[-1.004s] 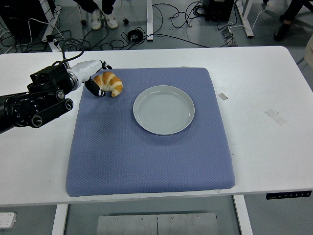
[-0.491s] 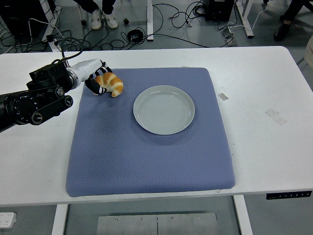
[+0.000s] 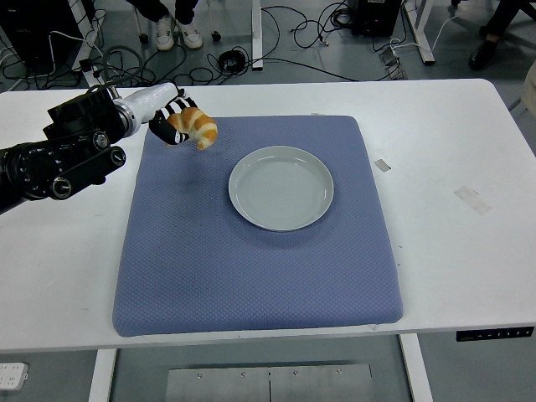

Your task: Place the bread on the plate

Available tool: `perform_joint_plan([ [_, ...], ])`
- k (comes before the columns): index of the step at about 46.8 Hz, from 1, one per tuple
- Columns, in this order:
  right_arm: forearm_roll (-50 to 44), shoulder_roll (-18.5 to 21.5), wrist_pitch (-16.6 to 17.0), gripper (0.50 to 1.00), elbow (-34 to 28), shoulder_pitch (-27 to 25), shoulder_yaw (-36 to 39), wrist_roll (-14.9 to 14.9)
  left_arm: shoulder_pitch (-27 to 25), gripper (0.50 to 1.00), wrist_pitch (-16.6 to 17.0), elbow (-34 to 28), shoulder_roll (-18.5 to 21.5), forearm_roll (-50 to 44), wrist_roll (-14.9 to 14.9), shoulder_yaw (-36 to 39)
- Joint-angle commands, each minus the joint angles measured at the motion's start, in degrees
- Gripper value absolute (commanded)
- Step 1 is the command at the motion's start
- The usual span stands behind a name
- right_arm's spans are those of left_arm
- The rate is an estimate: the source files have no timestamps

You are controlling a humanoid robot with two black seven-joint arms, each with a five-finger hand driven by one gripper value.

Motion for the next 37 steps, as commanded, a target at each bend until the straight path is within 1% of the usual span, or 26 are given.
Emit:
perform_joint_plan([
  [1, 0.0, 0.0, 0.0, 1.0, 0.0, 0.0, 0.0, 0.0, -0.53, 0.63, -0.62, -1.19, -0.1, 0.01, 0.01, -1.14],
  [4, 0.0, 0.0, 0.0, 1.0, 0.0, 0.0, 0.0, 0.0, -0.89, 0.631, -1.06, -2.51, -0.54, 0.01, 0.01, -1.93],
  [15, 0.0, 0.0, 0.0, 1.0, 0.0, 0.0, 0.0, 0.0, -1.5, 0.634, -1.06, -6.03, -2.91, 0.18, 0.36, -2.11],
  [28, 0.0, 0.0, 0.0, 1.0, 0.0, 0.0, 0.0, 0.0, -0.97, 0.637, -0.88, -8.05, -7.04, 1.06, 1.06, -2.03],
  [37, 0.0, 0.0, 0.0, 1.0, 0.0, 0.0, 0.0, 0.0, -0.54, 0.646, -0.8, -10.69, -7.66, 1.94, 1.15, -1.41],
])
